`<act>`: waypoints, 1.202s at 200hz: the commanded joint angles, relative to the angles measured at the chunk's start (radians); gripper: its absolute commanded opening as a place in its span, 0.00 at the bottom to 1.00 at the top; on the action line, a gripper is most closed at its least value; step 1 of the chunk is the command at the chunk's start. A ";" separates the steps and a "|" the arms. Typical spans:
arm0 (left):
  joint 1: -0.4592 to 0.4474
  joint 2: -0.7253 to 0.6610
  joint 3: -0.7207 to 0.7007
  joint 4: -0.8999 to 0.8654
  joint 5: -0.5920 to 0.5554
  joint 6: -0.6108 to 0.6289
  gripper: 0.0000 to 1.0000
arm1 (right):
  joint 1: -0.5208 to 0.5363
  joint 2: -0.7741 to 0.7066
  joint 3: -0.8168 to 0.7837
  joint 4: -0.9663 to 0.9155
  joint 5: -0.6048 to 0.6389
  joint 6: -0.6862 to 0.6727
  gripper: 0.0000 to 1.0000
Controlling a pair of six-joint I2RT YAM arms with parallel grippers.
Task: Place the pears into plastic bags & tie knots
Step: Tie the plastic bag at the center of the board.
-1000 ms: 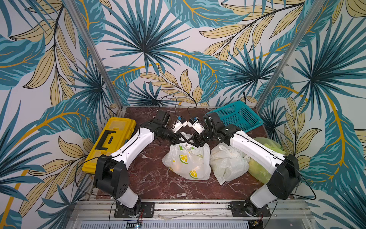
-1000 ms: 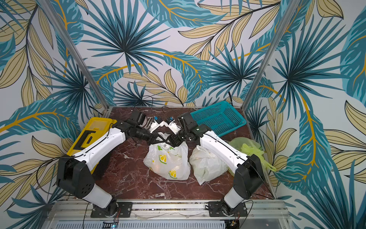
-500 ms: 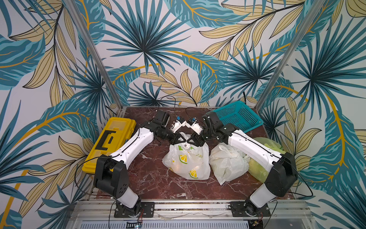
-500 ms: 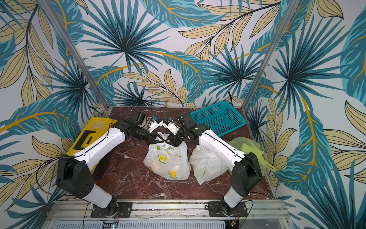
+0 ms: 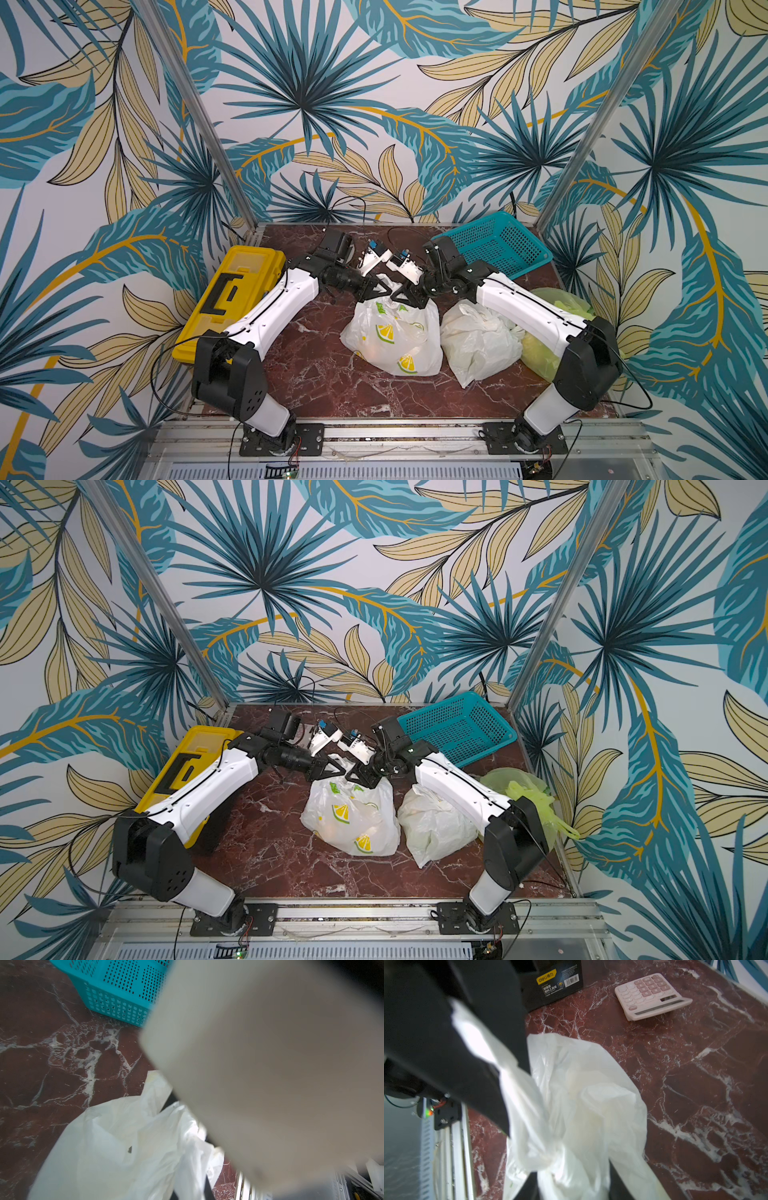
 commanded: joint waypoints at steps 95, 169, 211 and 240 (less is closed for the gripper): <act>0.015 -0.094 -0.162 0.167 -0.269 -0.004 0.63 | 0.021 -0.119 -0.207 0.374 0.110 0.023 0.06; 0.011 -0.204 -0.218 0.222 -0.419 0.089 0.73 | 0.023 -0.159 -0.173 0.205 0.021 -0.095 0.06; -0.014 -0.099 -0.211 0.316 -0.239 0.013 0.75 | 0.024 -0.139 -0.166 0.188 0.042 -0.109 0.06; -0.013 -0.107 -0.237 0.359 -0.184 -0.020 0.39 | 0.024 -0.137 -0.184 0.231 0.157 -0.105 0.05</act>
